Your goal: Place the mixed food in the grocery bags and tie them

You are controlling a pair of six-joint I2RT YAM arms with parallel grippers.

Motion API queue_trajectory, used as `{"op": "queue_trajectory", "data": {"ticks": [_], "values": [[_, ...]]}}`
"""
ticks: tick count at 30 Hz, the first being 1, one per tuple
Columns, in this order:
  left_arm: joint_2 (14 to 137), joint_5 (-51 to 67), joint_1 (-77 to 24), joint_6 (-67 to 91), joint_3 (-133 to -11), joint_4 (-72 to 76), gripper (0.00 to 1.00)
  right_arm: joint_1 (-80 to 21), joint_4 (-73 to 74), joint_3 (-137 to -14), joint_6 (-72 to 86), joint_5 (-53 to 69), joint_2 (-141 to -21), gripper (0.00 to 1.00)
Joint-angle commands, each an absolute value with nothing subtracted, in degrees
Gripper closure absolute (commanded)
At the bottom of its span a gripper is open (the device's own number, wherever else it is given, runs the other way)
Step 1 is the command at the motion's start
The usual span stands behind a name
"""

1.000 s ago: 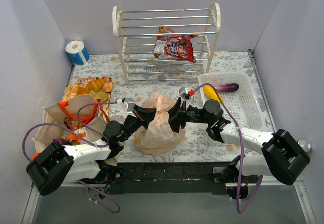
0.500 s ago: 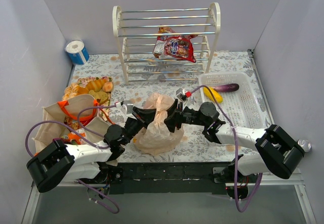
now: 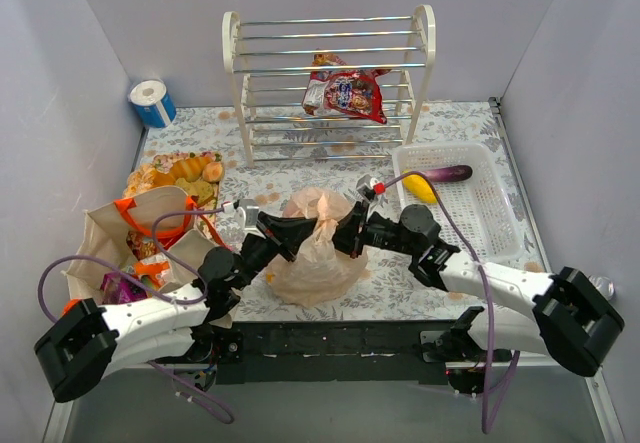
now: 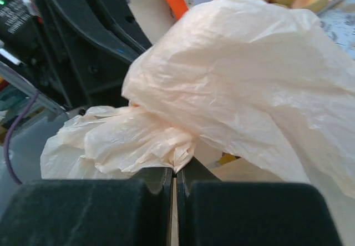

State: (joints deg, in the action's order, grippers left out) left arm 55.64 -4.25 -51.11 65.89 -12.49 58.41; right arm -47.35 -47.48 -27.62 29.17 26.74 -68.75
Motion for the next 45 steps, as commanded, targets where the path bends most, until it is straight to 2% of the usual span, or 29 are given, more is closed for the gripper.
{"op": "queue_trajectory", "data": {"ticks": [1, 5, 13, 23, 32, 39, 45], "values": [[48.5, -5.5, -49.3, 64.2, -14.9, 45.9, 1.00, -47.4, -30.4, -28.6, 20.9, 16.6, -61.0, 0.99], [47.4, -4.2, -47.9, 64.6, -16.4, 41.3, 1.00, -47.3, -20.0, -30.3, 17.1, 12.2, -56.3, 0.99], [45.9, -3.7, -45.7, 64.5, -18.4, 37.0, 1.00, -47.4, 1.9, -37.0, 11.3, 1.2, -55.4, 0.99], [45.2, -3.4, -42.8, 63.4, -21.3, 30.4, 1.00, -47.4, 11.8, -41.7, 4.9, -11.6, -55.7, 0.99], [44.8, -3.1, -41.2, 62.4, -21.9, 27.6, 1.00, -47.9, 11.9, -41.9, 1.1, -23.7, -56.9, 0.99], [44.9, -4.4, -40.3, 62.7, -22.1, 25.8, 1.00, -48.6, 7.8, -41.8, 1.0, -41.4, -61.2, 0.99], [44.2, -5.3, -38.9, 62.1, -22.8, 22.9, 1.00, -48.7, 5.6, -45.4, 0.2, -50.3, -64.8, 0.99]]}}
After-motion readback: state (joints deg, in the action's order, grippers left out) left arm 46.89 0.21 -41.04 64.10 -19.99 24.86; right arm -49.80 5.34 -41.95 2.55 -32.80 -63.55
